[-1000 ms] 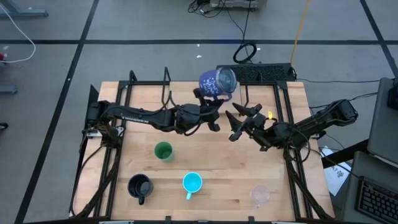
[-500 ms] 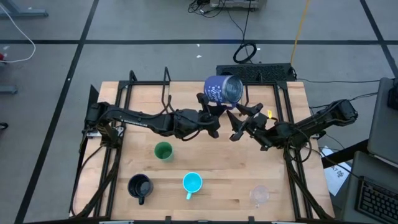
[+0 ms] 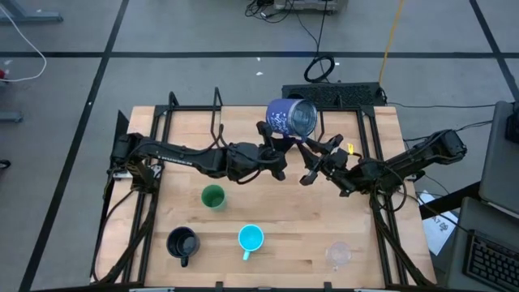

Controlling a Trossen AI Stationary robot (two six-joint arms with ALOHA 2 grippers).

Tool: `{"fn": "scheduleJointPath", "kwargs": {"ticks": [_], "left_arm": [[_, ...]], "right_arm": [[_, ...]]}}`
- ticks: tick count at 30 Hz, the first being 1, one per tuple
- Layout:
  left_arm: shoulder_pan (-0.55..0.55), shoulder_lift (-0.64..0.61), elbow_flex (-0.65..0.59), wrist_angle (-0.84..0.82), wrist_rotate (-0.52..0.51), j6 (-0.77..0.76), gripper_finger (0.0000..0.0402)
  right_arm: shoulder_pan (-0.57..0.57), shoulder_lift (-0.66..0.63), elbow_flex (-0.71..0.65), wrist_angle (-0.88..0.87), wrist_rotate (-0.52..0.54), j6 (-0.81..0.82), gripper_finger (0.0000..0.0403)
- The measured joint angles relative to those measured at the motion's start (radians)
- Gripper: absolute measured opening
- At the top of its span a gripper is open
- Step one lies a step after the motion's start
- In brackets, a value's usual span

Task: Stack small to large cups/mugs on shelf
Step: Put the purple mug on the shelf

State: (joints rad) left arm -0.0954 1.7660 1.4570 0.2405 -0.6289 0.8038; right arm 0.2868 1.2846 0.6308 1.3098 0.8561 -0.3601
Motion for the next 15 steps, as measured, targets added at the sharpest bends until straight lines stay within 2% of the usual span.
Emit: {"fn": "scheduleJointPath", "kwargs": {"ticks": [5, 11, 15], "left_arm": [[-0.008, 0.000, 0.000, 0.000, -0.005, 0.007, 0.0008], [-0.008, 0.000, 0.000, 0.000, -0.017, -0.006, 0.0008], [-0.008, -0.001, 0.000, 0.000, -0.016, -0.012, 0.0008]], "right_arm": [[-0.002, 0.000, 0.000, 0.000, -0.001, -0.001, 0.0083], [-0.022, 0.001, 0.000, 0.004, -0.005, 0.027, 0.0137], [-0.041, 0.001, 0.000, 0.017, -0.045, 0.042, 0.0149]]}}
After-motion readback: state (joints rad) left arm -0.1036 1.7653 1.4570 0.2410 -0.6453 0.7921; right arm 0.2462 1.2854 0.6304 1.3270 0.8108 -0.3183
